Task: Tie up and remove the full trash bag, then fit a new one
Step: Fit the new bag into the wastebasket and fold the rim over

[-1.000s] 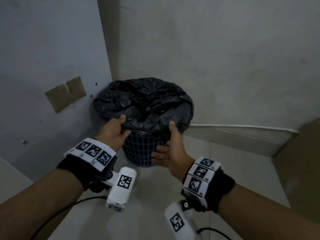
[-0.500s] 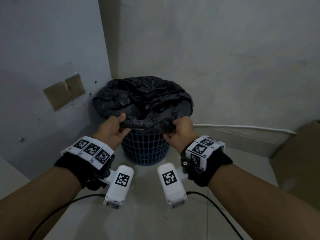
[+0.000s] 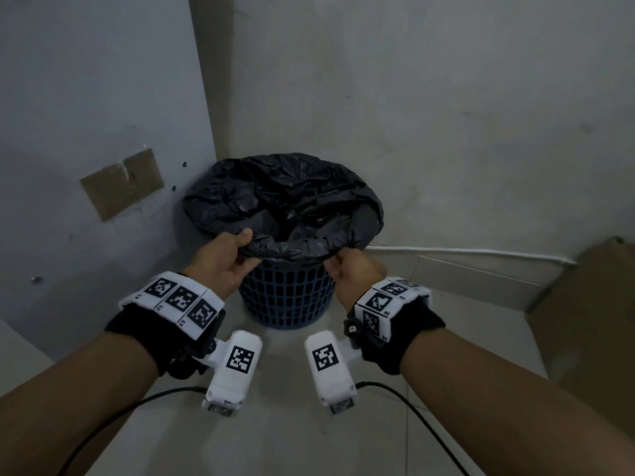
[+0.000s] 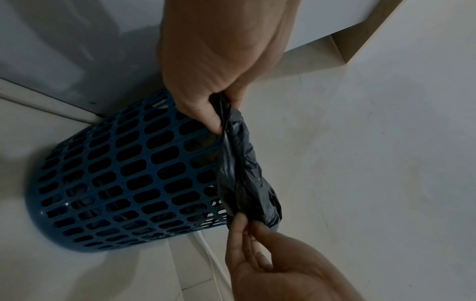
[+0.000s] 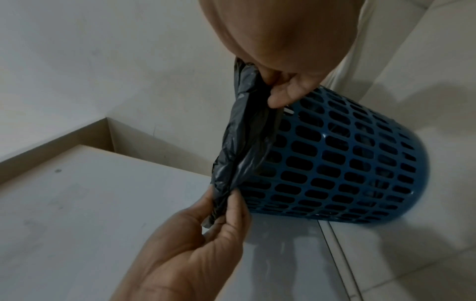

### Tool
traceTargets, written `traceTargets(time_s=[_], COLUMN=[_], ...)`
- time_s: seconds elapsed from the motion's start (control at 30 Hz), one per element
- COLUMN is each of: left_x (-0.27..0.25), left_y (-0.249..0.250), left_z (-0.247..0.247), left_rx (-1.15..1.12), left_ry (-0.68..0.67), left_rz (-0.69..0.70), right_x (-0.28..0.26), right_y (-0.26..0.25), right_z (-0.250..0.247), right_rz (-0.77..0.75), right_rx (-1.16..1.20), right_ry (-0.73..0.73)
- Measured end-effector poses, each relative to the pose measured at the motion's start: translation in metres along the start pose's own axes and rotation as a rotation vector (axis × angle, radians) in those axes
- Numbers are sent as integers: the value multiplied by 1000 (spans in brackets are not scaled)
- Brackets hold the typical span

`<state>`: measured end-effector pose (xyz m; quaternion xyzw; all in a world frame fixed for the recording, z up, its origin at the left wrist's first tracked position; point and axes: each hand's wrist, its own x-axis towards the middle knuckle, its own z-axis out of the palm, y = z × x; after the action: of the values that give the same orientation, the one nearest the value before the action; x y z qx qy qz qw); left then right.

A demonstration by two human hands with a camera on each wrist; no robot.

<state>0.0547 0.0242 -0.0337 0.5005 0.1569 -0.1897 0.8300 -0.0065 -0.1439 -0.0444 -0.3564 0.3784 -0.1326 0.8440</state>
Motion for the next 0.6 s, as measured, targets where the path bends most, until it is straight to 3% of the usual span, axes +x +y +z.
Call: traceTargets(time_s=[0.13, 0.3, 0.4, 0.5, 0.6], left_x=[-1, -2, -1, 0, 0], left_y=[3, 2, -1, -2, -4], left_z=[-1, -3, -3, -3, -1], left_rx=[1, 37, 58, 65, 87], left_ry=[5, -19, -34, -33, -19], left_rz=[2, -25, -7, -4, 11], right_x=[-12, -35, -26, 35, -7], right_y=[-6, -25, -23, -9, -19], right_z=[7, 21, 18, 14, 16], right_rz=[61, 157, 62, 131, 7], right_rx=[0, -242, -352, -399, -427], right_ry=[-132, -71, -114, -206, -137])
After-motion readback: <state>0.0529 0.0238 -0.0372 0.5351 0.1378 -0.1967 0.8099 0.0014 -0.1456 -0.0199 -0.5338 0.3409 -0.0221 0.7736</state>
